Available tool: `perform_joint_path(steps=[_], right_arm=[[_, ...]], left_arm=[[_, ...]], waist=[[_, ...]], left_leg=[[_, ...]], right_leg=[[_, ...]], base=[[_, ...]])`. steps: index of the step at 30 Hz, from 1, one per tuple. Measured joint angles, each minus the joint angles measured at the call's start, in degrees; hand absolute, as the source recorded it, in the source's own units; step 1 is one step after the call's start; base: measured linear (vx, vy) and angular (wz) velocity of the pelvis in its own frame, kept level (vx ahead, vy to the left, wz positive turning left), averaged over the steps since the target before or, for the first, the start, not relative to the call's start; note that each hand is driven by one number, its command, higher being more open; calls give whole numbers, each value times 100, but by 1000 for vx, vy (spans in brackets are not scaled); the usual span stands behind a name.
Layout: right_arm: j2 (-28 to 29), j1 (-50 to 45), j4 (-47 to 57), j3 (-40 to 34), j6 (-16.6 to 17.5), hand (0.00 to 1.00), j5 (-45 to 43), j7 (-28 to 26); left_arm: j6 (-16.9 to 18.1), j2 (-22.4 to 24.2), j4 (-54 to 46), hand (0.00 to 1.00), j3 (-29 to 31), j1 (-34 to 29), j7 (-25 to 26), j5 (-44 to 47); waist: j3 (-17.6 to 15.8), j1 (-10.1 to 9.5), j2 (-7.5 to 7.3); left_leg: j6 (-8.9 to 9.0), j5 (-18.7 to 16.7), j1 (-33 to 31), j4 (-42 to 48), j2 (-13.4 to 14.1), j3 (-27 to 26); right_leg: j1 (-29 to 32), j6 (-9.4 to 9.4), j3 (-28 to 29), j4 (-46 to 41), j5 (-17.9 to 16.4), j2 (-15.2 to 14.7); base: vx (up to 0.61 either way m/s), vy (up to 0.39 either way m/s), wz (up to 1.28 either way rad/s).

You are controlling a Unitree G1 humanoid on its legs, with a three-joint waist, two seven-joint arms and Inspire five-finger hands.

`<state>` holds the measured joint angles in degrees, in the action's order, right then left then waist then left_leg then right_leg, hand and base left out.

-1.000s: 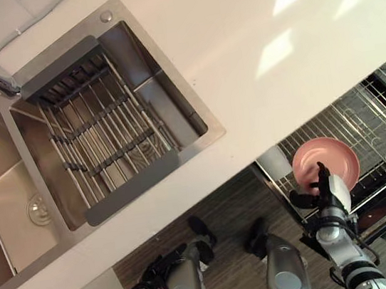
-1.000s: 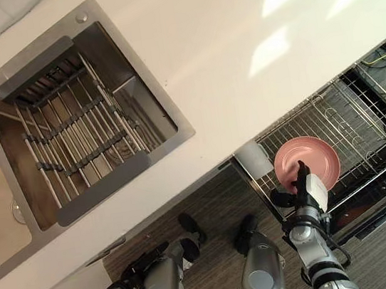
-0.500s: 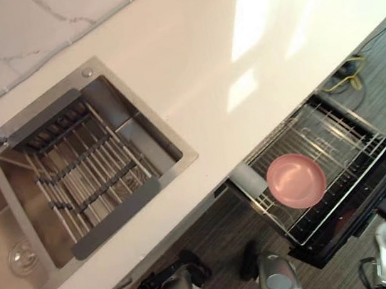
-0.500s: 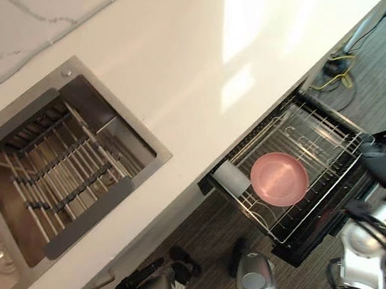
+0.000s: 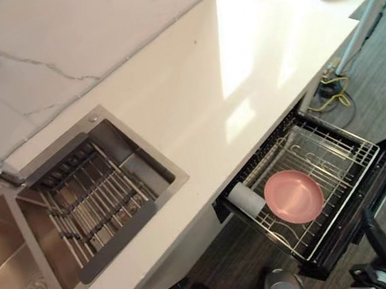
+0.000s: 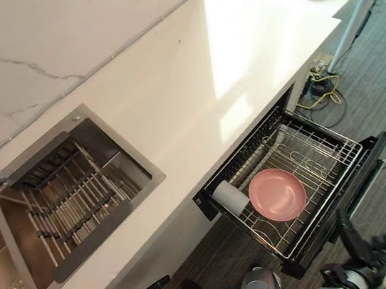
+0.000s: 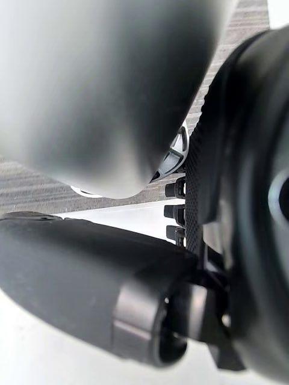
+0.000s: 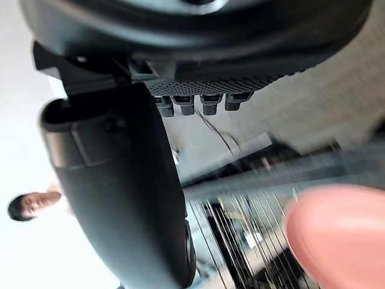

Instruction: Walk over to the sink, pick up the cup, carry it to the dishwasher, place the cup inside the dishwasher, then close the dishwasher door

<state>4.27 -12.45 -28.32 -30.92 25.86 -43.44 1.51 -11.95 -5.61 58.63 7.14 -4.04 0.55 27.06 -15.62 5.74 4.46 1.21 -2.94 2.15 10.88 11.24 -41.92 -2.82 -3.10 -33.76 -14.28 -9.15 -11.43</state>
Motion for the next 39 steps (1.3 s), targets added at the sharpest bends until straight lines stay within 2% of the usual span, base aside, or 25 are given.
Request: perform_joint_path(steps=[3,8,10,12,17,20,22,25,26,28,34,39], right_arm=[[-160,10,-477,99,-172,100,-367,-443],[-445,89,-1053,472,-335,100,-402,-742],[-541,125,-1165,534,-366,100,-446,-799],[-724,216,-1293,656,-443,100,-495,-804],[-989,729,-1453,855,-831,100,-699,-835],[-1320,1136,-1586,897,-1138,100,-735,-835],[-1537,1470,-1630,908,-1379,100,-945,-834],[-1746,1891,-1702,1215,-1539,100,-1144,-834],[-1769,1989,-1721,1278,-1563,100,-1152,-832],[-1788,2380,-1753,1573,-1667,100,-1190,-833],[-1781,2625,-1696,2023,-1853,100,-1256,-903],[-1929,2512,-1518,2572,-1879,100,-752,-904]], left_arm=[[8,-32,-27,100,13,-1,-39,0],[39,-73,-31,100,13,-1,-85,-7],[57,-82,-35,100,15,-1,-97,-8],[102,-85,-51,100,18,-1,-150,-11],[227,-77,-70,100,28,-4,-308,-16],[271,-36,-81,100,36,-4,-372,-17],[318,-42,-41,100,35,-99,-458,-99],[443,85,62,100,211,-329,-542,-220],[483,93,55,100,213,-329,-573,-225],[544,111,60,100,253,-328,-664,-233],[645,173,70,100,274,-331,-751,-242],[808,164,142,100,274,-332,-796,-223]], waist=[[20,-32,-33],[67,-98,-134],[83,-142,-158],[96,-208,-179],[105,-355,-160],[140,-504,-25],[165,-648,134],[190,-678,276],[190,-706,286],[180,-779,304],[169,-819,446],[164,-805,445]], left_leg=[[1,163,-21,-230,-120,192],[17,330,-22,-418,-260,488],[44,401,-22,-482,-295,555],[160,531,-49,-539,-350,648],[205,847,-172,-643,-420,871],[164,1034,-377,-669,-466,1044],[119,1098,-481,-697,-529,1286],[113,1094,-553,-772,-561,1467],[100,1086,-563,-798,-561,1497],[-57,1032,-627,-878,-512,1511],[-63,1029,-701,-909,-421,1485],[-62,1029,-780,-920,-309,1452]], right_leg=[[-74,-19,-220,67,34,-33],[-246,-45,-561,116,49,-80],[-285,-45,-650,120,49,-94],[-344,-45,-822,112,49,-146],[-349,-45,-1088,65,25,-190],[-247,32,-1277,-69,-23,-254],[-158,103,-1372,-244,-76,-334],[-61,137,-1445,-404,-102,-377],[-32,148,-1453,-446,-116,-381],[53,181,-1438,-566,-137,-359],[205,232,-1369,-651,-169,-278],[348,382,-1351,-648,-268,-154]], base=[[-21,-15,33],[-22,0,32],[-54,-5,31],[-92,-2,41],[-143,-4,30],[-128,15,37],[-113,31,27],[-75,34,15],[-77,32,13],[-101,16,0],[-55,-7,-6],[-23,-61,-8]])
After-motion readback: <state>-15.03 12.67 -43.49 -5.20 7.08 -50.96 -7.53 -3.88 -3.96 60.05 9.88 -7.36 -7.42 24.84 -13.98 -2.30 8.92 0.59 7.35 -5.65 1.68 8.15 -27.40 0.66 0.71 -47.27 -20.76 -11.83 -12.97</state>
